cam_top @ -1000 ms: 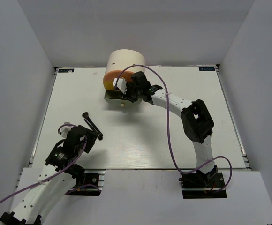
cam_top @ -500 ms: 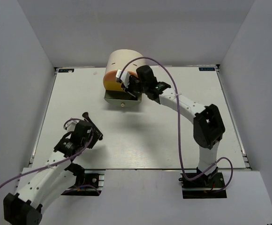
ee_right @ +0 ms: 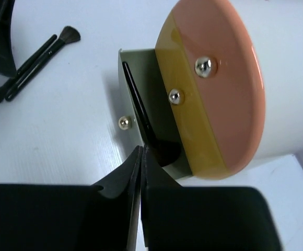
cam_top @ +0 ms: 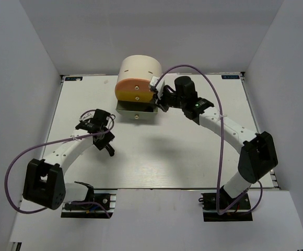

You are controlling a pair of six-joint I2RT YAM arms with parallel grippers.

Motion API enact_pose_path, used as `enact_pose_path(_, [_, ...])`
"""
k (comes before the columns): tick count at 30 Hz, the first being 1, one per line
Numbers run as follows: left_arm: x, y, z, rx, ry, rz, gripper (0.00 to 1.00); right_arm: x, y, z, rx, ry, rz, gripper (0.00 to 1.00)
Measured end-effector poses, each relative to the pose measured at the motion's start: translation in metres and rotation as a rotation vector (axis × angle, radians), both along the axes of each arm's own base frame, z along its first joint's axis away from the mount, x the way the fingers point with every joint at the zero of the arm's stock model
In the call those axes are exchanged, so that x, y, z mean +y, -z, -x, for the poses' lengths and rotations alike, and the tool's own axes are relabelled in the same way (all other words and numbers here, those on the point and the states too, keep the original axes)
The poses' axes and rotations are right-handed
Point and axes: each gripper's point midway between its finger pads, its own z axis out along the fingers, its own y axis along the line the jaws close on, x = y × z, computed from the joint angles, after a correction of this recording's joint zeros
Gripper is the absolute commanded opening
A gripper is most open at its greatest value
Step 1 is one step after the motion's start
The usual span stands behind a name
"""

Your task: Organize the makeup

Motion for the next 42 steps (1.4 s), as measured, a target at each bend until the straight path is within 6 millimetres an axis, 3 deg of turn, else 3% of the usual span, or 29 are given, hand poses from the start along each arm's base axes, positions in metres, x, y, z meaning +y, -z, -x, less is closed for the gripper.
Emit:
enact_pose_path(4, [0.020,0.007,-0.010,0.057,-0.005,-0.039,0.54,-0.019,0.016,0.006,0.066,0.023,-0.005,0.00])
enact_pose_path(11, [0.039,0.019,-0.008,0.118,-0.004,-0.046,0.48,-0.043,0.035,0.016,0.130,0.053,-0.002,0.00])
enact_pose_path(25, [0.038,0.053,-0.013,0.193,0.034,0.008,0.47,-0.058,0.047,0.015,0.173,0.080,-0.017,0.00])
enact_pose_path(35, [0.039,0.060,-0.017,0.211,0.050,0.008,0.47,-0.062,0.045,0.014,0.176,0.085,-0.024,0.00])
enact_pose_path(38, [0.040,0.060,-0.016,0.213,0.059,0.004,0.41,-0.063,0.044,0.014,0.178,0.084,-0.029,0.00])
enact_pose_path(42, [0.040,0.061,-0.015,0.215,0.071,-0.002,0.20,-0.063,0.044,0.014,0.186,0.083,-0.035,0.00])
